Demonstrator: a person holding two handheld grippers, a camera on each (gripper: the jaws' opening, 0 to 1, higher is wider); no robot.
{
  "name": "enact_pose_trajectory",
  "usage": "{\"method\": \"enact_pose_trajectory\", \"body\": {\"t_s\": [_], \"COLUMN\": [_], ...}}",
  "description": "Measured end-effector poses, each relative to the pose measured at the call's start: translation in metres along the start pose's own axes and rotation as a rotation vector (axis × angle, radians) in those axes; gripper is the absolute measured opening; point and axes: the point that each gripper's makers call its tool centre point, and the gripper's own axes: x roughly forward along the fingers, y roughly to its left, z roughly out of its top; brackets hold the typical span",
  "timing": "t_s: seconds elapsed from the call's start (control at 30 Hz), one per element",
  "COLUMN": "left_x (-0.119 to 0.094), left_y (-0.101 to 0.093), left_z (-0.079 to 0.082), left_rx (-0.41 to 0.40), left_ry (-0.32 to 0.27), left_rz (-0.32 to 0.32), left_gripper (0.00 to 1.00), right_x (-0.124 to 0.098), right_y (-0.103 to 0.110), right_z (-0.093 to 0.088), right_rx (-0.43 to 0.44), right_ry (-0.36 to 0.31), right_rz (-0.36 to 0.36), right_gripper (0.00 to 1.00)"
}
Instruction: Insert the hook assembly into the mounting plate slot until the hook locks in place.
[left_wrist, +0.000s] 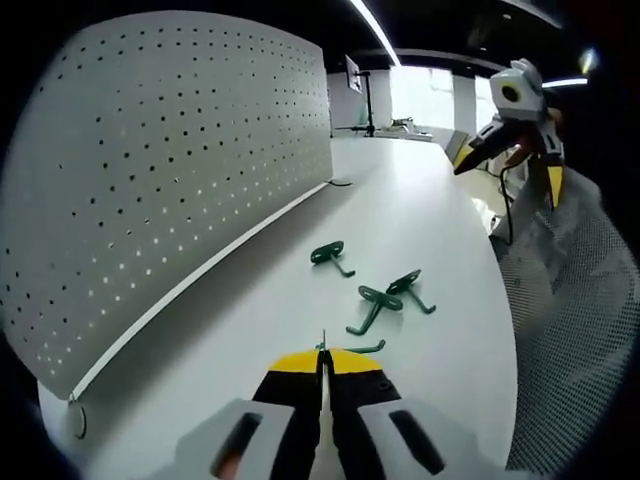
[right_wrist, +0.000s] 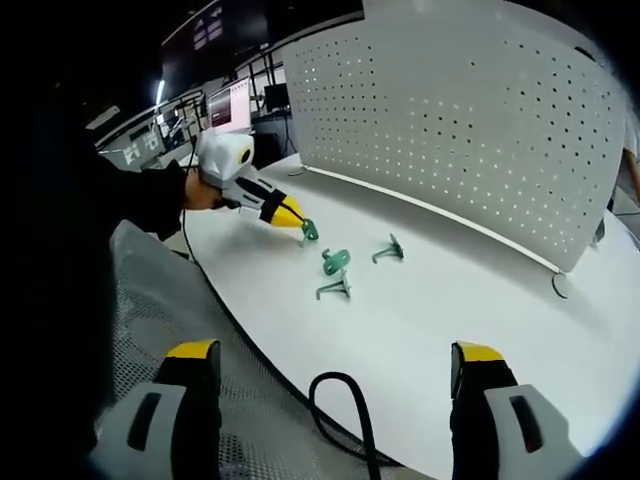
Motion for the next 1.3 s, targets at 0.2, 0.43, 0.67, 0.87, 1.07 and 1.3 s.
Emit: {"method": "enact_pose_trajectory", "body": {"t_s": [0.2,0.43,0.67,0.87,1.07,1.3], "left_x": [-0.004,-0.011,-0.017,-0.024,-0.029,-0.036], "left_y": [0.001,0.003,-0.001,-0.009,-0.016,-0.027], "left_z": [0.004,0.014,0.025,0.038,0.044,0.052], "left_rx": [-0.041,-0.085,-0.129,-0.183,-0.235,-0.239], "left_ry": [0.002,-0.008,-0.018,-0.04,-0.023,0.001], "left_rz": [0.002,0.019,0.023,0.019,0.008,0.0], "left_gripper": [0.01,0.01,0.01,0.01,0.01,0.01], "right_x": [0.001,0.0,0.0,-0.002,-0.002,0.0], "right_y": [0.001,0.002,0.004,0.005,0.008,0.016], "right_z": [0.004,0.016,0.028,0.042,0.056,0.067], "right_rx": [-0.015,-0.048,-0.07,-0.09,-0.119,-0.137], "right_ry": [-0.013,-0.042,-0.076,-0.127,-0.175,-0.212], "right_rz": [0.002,0.0,0.006,0.003,0.005,0.026], "right_gripper": [0.91,0.86,0.79,0.72,0.64,0.58]}}
